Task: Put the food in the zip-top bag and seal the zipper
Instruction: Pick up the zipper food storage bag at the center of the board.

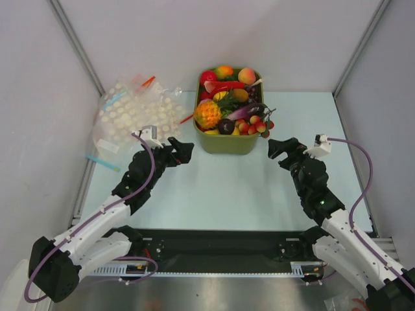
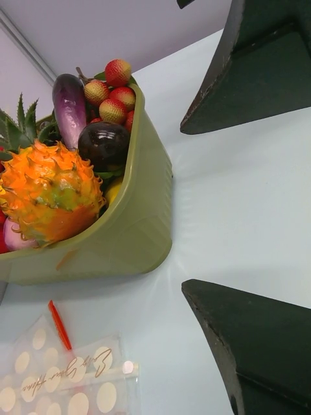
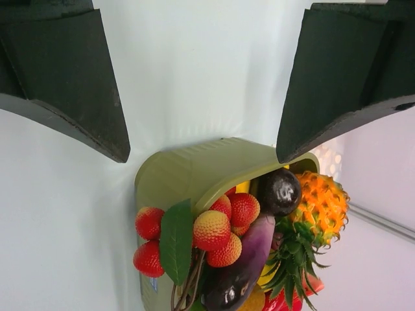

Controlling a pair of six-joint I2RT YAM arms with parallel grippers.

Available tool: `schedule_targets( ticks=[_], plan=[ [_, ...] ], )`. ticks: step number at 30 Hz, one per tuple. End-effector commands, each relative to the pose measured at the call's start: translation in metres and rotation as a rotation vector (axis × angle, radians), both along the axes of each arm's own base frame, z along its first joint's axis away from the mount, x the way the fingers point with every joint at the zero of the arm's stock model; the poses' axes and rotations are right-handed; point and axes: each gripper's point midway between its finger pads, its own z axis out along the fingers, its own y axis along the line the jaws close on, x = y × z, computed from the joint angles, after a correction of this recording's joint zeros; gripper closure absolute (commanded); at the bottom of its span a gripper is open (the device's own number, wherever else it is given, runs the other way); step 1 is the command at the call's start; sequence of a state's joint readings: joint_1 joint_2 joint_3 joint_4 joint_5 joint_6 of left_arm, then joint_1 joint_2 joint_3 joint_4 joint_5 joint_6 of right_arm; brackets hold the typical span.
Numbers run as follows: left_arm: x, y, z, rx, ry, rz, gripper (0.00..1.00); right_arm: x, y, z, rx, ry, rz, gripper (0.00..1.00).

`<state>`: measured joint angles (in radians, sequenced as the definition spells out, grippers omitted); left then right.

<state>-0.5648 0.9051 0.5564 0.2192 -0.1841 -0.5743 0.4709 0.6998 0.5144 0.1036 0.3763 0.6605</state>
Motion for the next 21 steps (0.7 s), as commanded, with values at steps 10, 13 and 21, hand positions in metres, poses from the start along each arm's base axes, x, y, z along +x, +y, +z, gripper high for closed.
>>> schedule_targets(
  ticks=[10,13,21],
  plan=[
    [0.016,0.029,0.015,0.042,0.0,0.19,0.0,0.0,0.003,0.012,0.037,-0.06,0.017,0.0],
    [0.024,0.06,-0.002,0.061,0.064,0.345,0.0,0.001,0.005,0.011,0.029,-0.056,0.025,0.0],
    [0.048,0.101,-0.05,0.045,0.224,0.498,0.0,0.001,0.007,0.011,0.021,-0.061,0.039,0.0]
  ],
)
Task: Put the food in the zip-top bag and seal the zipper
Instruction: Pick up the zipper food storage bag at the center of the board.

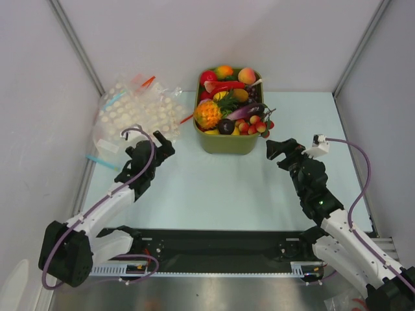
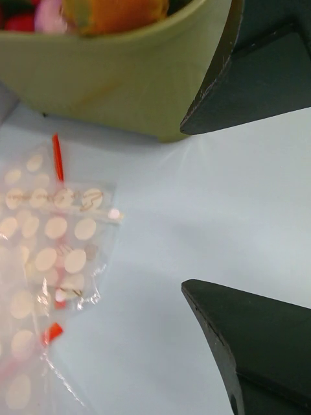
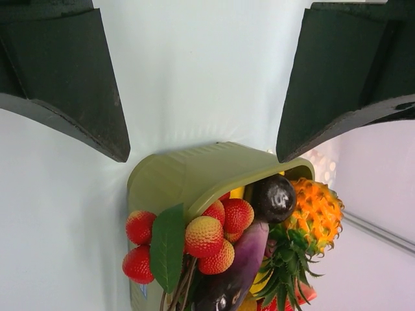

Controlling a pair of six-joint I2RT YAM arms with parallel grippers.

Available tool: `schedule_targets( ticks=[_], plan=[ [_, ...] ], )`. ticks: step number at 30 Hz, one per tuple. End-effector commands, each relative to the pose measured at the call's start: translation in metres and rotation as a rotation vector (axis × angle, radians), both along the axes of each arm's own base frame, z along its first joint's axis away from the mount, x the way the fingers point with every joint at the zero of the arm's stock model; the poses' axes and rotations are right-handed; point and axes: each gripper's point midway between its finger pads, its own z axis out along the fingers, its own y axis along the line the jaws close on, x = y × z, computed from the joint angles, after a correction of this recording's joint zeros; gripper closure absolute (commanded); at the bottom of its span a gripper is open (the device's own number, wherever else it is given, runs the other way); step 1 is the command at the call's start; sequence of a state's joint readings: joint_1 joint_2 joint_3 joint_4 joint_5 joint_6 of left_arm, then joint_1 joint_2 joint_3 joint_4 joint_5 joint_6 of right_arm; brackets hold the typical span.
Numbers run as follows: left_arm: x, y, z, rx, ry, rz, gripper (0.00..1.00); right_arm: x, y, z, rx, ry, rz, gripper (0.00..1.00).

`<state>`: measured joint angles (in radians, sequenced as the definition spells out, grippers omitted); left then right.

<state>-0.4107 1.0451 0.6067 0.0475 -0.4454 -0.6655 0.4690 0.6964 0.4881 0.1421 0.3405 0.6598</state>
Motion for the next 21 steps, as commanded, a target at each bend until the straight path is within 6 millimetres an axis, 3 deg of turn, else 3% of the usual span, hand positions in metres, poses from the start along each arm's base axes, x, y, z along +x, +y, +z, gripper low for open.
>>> schedule_targets(
  ticks=[1,6,7,12,15,17,21],
  plan=[
    [0.015,0.01,-0.002,-0.049,0.028,0.071,0.01,0.002,0.001,0.013,0.011,-0.047,0.005,0.0],
    [0.029,0.028,-0.029,-0.093,0.06,0.164,0.04,0.004,0.001,0.011,0.004,-0.043,0.003,0.0],
    [0.031,0.032,-0.045,-0.113,0.09,0.196,0.05,0.004,0.002,0.012,0.011,-0.044,0.005,0.0],
    [0.047,0.052,-0.068,-0.166,0.115,0.298,0.1,0.005,0.005,0.01,0.02,-0.037,0.02,0.0],
    [0.06,0.065,-0.072,-0.178,0.135,0.349,0.12,0.004,0.006,0.009,0.024,-0.035,0.026,0.0],
    [0.071,0.07,-0.065,-0.174,0.124,0.355,0.12,0.004,0.006,0.009,0.028,-0.034,0.024,0.0],
    [0.088,0.065,-0.064,-0.146,0.146,0.321,0.13,0.003,0.008,0.011,0.04,-0.036,0.035,0.0]
  ],
)
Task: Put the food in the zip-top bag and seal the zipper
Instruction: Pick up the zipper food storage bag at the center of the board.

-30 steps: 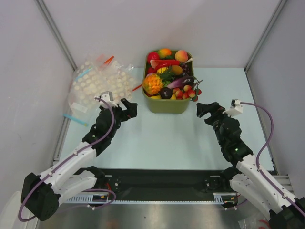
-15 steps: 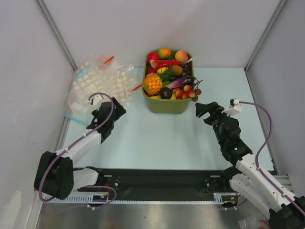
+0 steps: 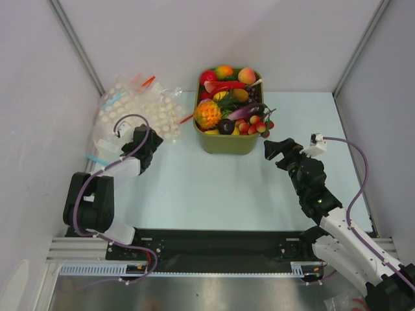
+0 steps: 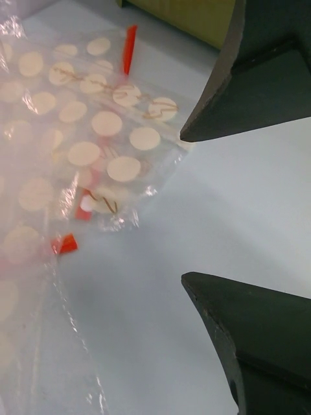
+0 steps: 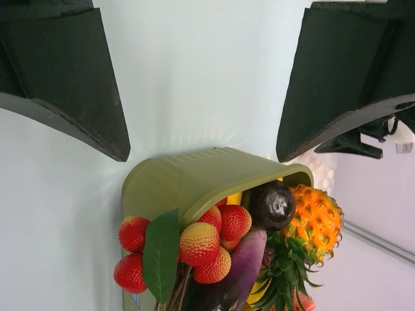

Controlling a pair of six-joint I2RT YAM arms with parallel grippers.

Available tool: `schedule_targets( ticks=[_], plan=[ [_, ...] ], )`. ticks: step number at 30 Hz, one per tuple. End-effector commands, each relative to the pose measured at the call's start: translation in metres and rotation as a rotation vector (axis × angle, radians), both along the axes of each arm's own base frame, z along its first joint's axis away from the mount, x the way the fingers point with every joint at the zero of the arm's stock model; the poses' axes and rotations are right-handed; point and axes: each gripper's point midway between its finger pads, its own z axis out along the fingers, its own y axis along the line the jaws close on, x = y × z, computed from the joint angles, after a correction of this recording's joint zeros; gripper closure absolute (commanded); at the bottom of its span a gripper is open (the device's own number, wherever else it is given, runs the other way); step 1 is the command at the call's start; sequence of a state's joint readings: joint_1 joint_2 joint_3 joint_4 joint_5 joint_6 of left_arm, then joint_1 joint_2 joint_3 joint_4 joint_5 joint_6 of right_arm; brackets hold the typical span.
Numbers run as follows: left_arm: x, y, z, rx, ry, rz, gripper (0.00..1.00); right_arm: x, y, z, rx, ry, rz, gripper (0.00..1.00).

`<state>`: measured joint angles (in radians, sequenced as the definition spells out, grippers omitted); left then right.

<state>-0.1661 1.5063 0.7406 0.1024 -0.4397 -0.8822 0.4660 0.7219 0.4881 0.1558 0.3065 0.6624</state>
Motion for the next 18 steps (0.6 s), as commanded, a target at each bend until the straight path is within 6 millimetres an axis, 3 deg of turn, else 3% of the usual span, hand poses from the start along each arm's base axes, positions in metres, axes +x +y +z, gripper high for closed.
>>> schedule_targets(
  ticks=[1,7,13,18],
  plan=[
    [0.032,-0.007,0.034,-0.025,-0.095,-0.018,0.13,0.001,0.003,0.015,0.044,-0.047,0.011,0.0],
    [0.053,-0.028,0.032,-0.079,-0.098,-0.098,0.19,0.002,0.001,0.015,0.042,-0.046,0.004,0.0],
    [0.068,-0.035,0.023,-0.112,-0.103,-0.103,0.25,0.002,-0.001,0.014,0.039,-0.044,-0.004,0.0],
    [0.075,-0.042,-0.001,-0.156,-0.075,-0.108,0.25,0.004,-0.001,0.012,0.037,-0.037,-0.005,0.0]
  ],
)
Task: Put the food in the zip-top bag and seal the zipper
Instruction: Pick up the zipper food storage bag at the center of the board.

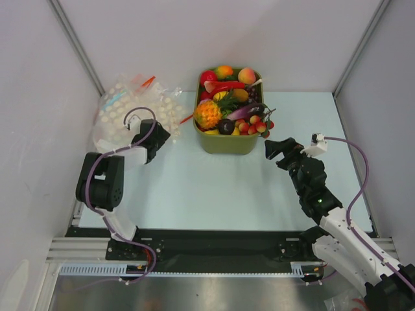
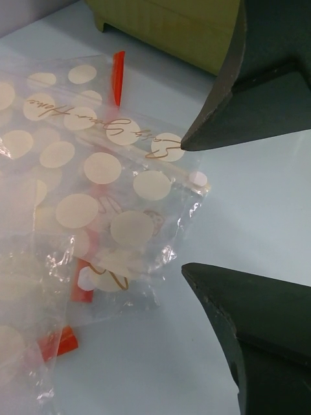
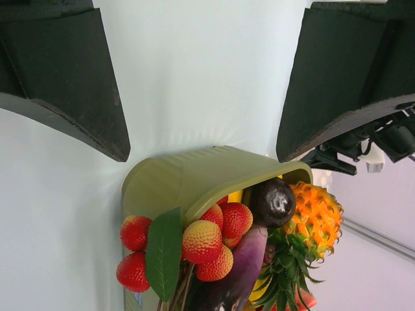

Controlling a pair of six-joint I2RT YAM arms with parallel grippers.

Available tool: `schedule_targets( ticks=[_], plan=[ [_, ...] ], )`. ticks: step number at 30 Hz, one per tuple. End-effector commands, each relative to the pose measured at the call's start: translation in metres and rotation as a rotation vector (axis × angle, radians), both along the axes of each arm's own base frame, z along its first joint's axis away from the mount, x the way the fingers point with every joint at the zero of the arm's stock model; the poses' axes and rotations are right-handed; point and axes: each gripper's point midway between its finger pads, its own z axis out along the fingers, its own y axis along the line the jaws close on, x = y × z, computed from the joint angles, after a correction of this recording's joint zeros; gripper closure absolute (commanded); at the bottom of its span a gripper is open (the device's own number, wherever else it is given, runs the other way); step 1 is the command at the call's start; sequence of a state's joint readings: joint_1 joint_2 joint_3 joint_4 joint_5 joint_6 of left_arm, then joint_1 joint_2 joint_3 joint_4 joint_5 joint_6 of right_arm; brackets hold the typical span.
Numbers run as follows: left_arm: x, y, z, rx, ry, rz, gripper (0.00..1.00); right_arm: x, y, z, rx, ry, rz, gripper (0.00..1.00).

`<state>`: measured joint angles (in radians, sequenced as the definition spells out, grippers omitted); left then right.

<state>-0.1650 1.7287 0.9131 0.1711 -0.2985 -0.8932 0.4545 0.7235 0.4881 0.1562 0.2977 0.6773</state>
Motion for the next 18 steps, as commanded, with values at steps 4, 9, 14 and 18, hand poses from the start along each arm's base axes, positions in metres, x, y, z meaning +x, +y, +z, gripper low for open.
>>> schedule_targets(
  ticks=[4,9,14,18],
  plan=[
    [0.028,-0.014,-0.002,-0.084,-0.061,-0.007,0.26,0.003,-0.002,0.011,0.018,-0.04,-0.011,0.0],
    [0.042,-0.009,-0.008,-0.054,-0.063,0.007,0.42,0.004,-0.001,0.01,0.023,-0.036,-0.005,0.0],
    [0.053,-0.007,-0.01,-0.041,-0.07,0.019,0.58,0.003,0.001,0.009,0.03,-0.033,0.002,0.0],
    [0.059,-0.009,-0.009,-0.024,-0.068,-0.004,0.95,0.004,0.002,0.011,0.032,-0.036,0.004,0.0]
  ],
)
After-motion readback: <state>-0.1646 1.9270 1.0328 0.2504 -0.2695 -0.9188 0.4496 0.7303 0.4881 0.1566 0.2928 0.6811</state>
